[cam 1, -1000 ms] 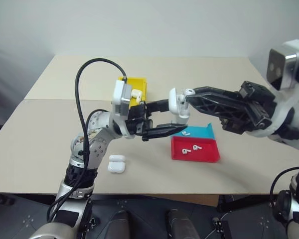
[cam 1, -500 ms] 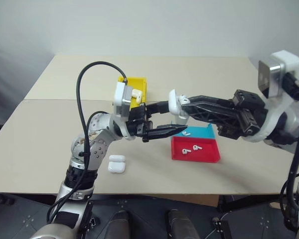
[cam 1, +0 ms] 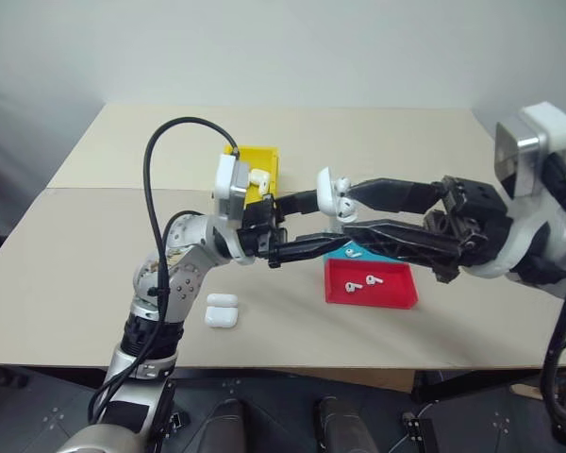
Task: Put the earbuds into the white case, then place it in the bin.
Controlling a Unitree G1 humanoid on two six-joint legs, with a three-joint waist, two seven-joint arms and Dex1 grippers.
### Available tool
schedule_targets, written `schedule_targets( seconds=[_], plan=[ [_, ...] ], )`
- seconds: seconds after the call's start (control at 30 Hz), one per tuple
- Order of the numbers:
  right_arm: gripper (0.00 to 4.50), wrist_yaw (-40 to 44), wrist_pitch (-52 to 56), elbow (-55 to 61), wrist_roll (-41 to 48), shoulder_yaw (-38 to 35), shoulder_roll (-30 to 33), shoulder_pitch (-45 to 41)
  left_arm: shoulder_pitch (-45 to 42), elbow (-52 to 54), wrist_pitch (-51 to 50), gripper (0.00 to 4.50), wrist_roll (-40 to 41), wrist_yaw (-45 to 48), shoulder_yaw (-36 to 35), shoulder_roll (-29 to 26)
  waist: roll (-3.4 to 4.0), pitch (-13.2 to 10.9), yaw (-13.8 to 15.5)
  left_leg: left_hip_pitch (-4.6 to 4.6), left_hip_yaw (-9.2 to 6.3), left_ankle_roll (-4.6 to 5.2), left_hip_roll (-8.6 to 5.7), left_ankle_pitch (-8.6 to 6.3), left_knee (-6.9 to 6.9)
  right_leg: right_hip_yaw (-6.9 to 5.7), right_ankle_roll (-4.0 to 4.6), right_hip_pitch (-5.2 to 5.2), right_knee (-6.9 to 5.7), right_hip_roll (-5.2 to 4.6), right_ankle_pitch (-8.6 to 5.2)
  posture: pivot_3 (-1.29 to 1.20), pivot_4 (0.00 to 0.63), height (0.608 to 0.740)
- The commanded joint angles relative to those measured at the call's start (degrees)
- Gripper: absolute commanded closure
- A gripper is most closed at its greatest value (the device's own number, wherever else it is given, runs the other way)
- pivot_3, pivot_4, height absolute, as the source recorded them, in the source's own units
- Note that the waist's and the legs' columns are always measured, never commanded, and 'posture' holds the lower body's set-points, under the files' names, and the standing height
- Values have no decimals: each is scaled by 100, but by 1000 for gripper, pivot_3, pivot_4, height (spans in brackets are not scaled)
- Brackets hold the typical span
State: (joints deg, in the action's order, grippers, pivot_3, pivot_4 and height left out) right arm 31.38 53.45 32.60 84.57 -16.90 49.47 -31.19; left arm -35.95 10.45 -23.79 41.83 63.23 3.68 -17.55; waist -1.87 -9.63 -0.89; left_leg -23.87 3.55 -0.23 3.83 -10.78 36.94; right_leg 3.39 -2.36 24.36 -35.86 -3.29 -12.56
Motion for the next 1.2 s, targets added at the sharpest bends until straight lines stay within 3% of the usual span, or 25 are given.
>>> schedule_targets(
  seconds=[0.03, 0.13, 0.23, 0.4, 0.53, 0.9, 1.07, 1.2],
  plan=[
    [796, 274, -322, 147, -254, -287, 178, -6, -21, 186, 96, 1779, 17, 15, -33, -7, 0, 0, -2, 0, 0, 0, 0, 0, 0, 0, 0, 0, 0, 0, 0, 0, 150, 740],
    [796, 516, -434, 162, -427, -302, 271, -28, 49, 139, 137, 1779, -98, -7, 37, 4, 0, 0, -4, 0, 0, 0, 0, 0, 0, 0, 0, 1, -1, 1, 0, 0, 150, 740],
    [1398, 823, -535, -16, -749, -167, 370, -191, 190, 132, 225, 1779, -291, 6, 184, 30, 0, 0, -6, 1, 0, 0, 0, 0, 0, 0, 0, 0, 0, 1, -1, 0, 150, 740],
    [3171, 1261, -702, -312, -1672, 335, 513, -704, 351, 7, 342, 1779, -533, -60, 349, 86, 0, 0, -9, 1, 1, 0, 1, 0, 0, 0, 8, 2, 0, 0, -5, 0, 150, 740],
    [4494, 1781, -1401, -435, -3412, 1466, 523, -1327, 431, -169, 571, 1779, -854, -63, 522, 135, 4, 2, -32, 3, 6, 0, 1, 0, 0, 4, 11, 5, -1, 0, -6, 0, 150, 740],
    [4494, 3498, -2810, -959, -5636, 2998, 261, -2436, 425, -208, 613, 1779, -973, -56, 510, 156, 4, 2, 6, -38, 5, 0, 1, 0, 0, 1, -16, 50, -5, 1, 16, 0, 150, 740],
    [4494, 4299, -3447, -1048, -5987, 2810, 707, -2038, 441, -184, 630, 1779, -952, -127, 385, 67, 4, 2, 42, -51, 6, 0, 0, 0, 0, 1, 9, 63, -8, 0, 32, 0, 150, 740],
    [4494, 4265, -3378, -1047, -5941, 2497, 776, -1867, 445, -160, 634, 1779, -925, -199, 315, 42, 4, 2, 11, -48, 8, 0, -1, 0, 1, 2, 11, 63, -11, 0, 34, 0, 150, 740]
  ],
)
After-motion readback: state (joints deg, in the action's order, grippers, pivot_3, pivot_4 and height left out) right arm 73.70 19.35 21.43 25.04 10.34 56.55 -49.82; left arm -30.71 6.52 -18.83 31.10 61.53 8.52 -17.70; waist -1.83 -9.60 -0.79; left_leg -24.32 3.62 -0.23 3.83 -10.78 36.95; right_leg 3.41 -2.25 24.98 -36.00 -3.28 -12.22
